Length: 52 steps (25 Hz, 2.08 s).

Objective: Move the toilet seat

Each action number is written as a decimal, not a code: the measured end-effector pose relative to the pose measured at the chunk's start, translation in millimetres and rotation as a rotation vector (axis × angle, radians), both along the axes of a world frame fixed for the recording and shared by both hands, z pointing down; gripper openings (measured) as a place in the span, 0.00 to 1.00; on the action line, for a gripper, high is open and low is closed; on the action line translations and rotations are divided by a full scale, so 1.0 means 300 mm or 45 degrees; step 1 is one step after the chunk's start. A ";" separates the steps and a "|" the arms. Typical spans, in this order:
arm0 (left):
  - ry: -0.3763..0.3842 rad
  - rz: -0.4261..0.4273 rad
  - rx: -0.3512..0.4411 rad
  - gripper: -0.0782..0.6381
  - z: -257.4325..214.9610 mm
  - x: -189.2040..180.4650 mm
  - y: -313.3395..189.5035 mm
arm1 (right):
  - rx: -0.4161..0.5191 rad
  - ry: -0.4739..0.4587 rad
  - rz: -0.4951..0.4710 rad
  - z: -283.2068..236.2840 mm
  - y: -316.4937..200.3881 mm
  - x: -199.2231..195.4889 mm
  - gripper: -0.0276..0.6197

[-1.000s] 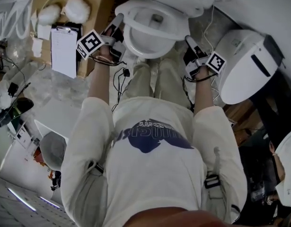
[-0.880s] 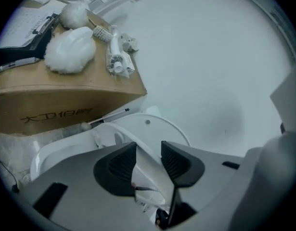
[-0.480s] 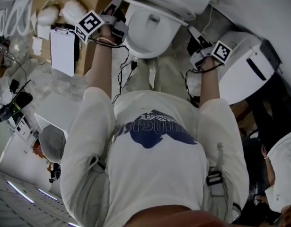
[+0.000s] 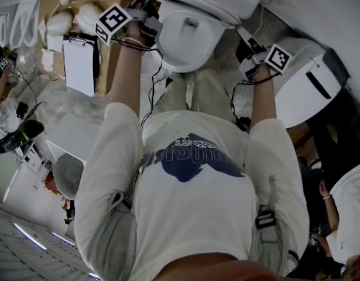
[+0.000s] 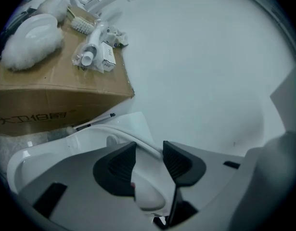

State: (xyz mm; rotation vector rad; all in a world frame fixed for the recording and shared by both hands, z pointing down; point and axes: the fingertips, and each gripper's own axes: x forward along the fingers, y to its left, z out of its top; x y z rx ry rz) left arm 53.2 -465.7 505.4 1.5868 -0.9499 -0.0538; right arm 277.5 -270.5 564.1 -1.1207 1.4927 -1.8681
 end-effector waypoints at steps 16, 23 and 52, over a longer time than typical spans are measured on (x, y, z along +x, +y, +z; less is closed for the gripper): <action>0.130 0.027 0.098 0.34 -0.033 0.013 0.011 | 0.143 0.138 -0.071 -0.030 -0.006 -0.008 0.29; -0.220 0.263 0.646 0.15 -0.288 -0.145 0.229 | 0.284 0.531 -0.056 -0.191 0.102 -0.075 0.38; -0.464 0.397 1.279 0.15 -0.883 -0.603 1.052 | 0.499 1.311 0.312 -0.863 0.741 -0.565 0.46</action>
